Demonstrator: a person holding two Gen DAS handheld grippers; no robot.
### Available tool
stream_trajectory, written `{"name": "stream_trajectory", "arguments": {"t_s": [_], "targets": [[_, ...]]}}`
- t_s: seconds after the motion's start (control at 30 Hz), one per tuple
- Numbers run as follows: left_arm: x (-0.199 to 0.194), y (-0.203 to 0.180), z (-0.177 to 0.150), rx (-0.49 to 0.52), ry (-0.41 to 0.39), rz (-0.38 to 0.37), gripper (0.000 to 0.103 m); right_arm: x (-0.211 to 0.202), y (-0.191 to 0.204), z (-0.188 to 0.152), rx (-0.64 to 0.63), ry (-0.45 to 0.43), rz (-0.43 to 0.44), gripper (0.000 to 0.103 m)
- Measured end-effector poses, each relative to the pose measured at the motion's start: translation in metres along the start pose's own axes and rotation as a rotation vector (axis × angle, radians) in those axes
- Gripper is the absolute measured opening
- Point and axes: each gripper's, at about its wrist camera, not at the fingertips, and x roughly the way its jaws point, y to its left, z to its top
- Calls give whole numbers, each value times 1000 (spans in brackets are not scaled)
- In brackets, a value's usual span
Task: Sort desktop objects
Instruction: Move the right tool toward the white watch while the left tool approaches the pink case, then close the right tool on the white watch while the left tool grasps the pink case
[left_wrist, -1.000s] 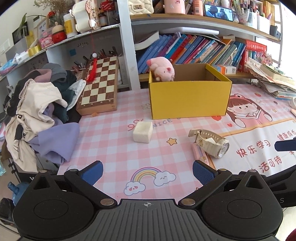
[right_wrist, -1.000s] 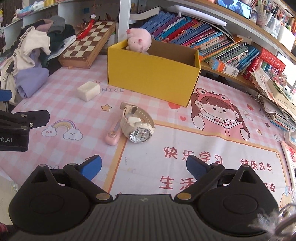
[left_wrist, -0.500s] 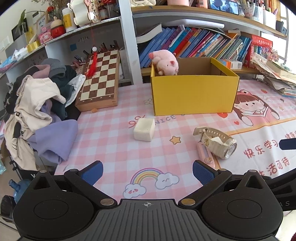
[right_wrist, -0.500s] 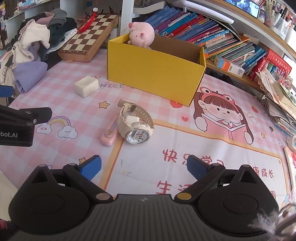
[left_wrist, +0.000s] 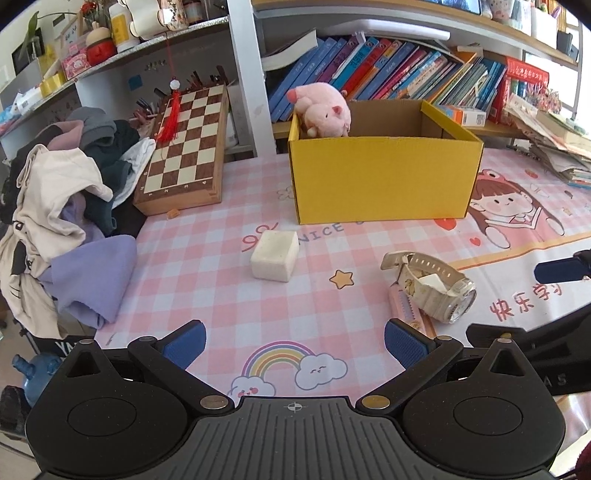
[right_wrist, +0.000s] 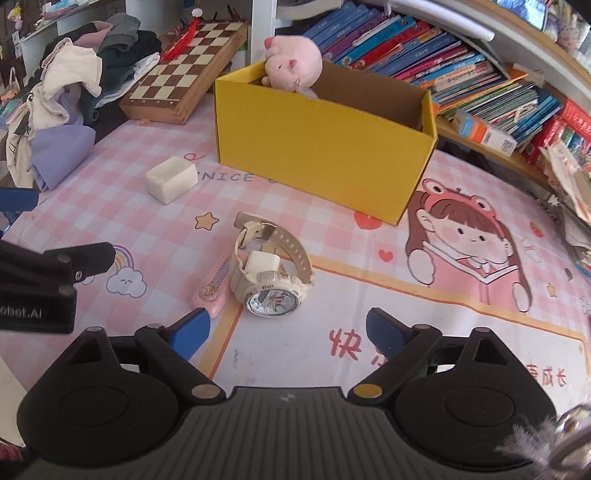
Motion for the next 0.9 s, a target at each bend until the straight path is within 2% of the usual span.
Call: {"name": "stream_trajectory", "arguments": {"t_s": [0.2,0.37,0.5,0.63,0.73,0.77,0.8,0.9], "targets": [[6,-1,-1,1,32,8,103,18,-6,10,27,34,43,92],[7,-9,-1,41,43,1,103,34,-13,17,78,65,81,92],[8,-17,0,66,46,-17,103,45,-19,19,125,100,107,85],[12,-24,1,86,58,-27,103,54,-25,21,159,118,137,83],[14,-30,2,103,65,-38,103,59,-29,23,181,127,166,75],[15,-32,2,109,68,-44,103,60,-30,23,186,127,188,63],[16,-34,2,115,70,-51,103,60,-30,24,182,126,199,58],[20,-41,3,128,77,-72,103,60,-29,25,162,124,216,58]]}}
